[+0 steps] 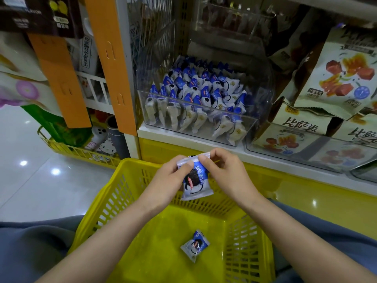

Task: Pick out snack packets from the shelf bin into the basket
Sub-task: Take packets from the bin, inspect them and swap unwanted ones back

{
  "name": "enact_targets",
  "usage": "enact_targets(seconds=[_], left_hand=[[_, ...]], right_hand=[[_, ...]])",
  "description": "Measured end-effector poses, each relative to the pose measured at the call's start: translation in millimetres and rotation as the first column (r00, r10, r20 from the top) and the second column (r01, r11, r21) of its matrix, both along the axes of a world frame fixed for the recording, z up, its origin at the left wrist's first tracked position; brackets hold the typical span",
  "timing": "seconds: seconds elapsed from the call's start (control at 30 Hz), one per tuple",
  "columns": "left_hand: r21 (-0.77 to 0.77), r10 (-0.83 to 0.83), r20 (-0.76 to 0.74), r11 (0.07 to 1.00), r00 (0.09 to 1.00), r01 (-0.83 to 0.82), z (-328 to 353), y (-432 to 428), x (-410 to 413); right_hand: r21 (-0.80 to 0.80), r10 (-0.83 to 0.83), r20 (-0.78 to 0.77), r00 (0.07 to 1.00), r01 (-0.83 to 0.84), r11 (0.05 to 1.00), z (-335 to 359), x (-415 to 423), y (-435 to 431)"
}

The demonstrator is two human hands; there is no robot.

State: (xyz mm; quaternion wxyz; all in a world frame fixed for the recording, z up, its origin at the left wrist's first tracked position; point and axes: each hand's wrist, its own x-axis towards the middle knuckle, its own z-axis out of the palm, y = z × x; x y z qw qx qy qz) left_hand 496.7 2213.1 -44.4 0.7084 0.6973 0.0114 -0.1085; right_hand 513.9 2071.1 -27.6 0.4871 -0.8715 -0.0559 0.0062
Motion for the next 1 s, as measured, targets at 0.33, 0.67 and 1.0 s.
enact_targets(seconds=[0.33,0.67,1.0], left_hand=[[-0.06,0.166,0.109,0.985,0.98,-0.161,9,2,4],[0.158,0.16,0.425,0.956,0.891,-0.247,42,12,22],[0.833,-0.554,0.526,0.487,0.645,-0.262,90,18,102]], right_hand=[[0.227,0.087,-0.079,0.993,-0.067,0.972,8,-3,5],[0.308,0.038,0.105,0.994,-0.069,0.949,59,8,-9],[-0.296,-0.177,0.19,0.966,0.229,0.927,112,111,-19]])
